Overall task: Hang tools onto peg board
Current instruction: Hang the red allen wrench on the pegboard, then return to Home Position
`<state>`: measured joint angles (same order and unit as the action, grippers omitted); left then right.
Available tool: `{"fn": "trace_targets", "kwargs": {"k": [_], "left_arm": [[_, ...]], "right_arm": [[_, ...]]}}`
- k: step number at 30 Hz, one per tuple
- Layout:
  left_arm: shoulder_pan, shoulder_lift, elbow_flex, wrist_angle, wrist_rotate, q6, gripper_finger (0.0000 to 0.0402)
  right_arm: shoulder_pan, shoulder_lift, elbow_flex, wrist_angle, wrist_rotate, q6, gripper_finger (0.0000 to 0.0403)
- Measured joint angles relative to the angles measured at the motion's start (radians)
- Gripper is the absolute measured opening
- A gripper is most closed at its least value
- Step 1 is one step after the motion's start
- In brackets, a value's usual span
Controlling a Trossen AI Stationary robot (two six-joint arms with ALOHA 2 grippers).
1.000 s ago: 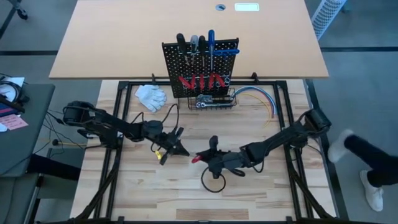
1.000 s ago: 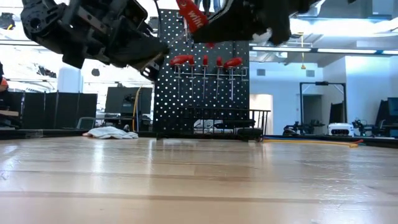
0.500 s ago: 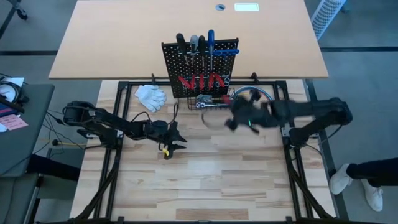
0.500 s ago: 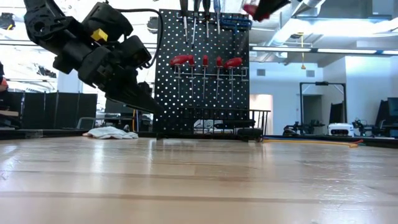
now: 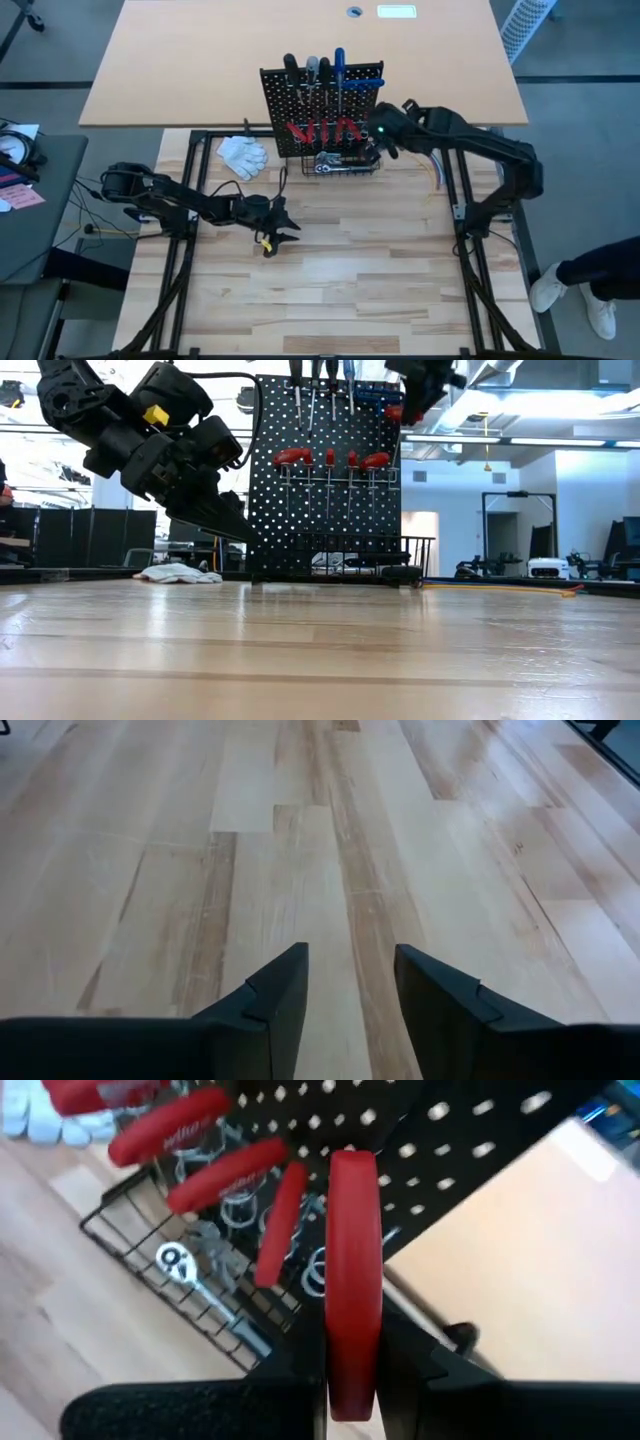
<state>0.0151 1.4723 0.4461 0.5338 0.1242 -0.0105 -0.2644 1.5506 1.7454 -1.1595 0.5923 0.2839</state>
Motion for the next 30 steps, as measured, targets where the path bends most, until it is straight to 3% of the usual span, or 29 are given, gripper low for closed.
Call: {"fn": "trace_targets", "kwargs": {"k": [13,18,24,30], "left_arm": [[-0.001,0.0,0.0,0.0,0.0,-0.001,0.0146],[-0.003,0.0,0.0,0.001,0.0,-0.002,0.0146],[-0.003,0.0,0.0,0.001,0.0,-0.017,0.0146],[-0.003,-0.027,0.0,-0.013,0.0,-0.053,0.0143]], "right_arm": [[-0.108,0.147,0.002,-0.016,-0.128,-0.08,0.0048],[-0.151,0.191,0.001,-0.016,-0.17,-0.128,0.0081],[-0.156,0.176,0.0,-0.013,-0.204,-0.204,0.0132],[-0.155,0.064,-0.027,-0.006,-0.204,-0.217,0.0157]]}}
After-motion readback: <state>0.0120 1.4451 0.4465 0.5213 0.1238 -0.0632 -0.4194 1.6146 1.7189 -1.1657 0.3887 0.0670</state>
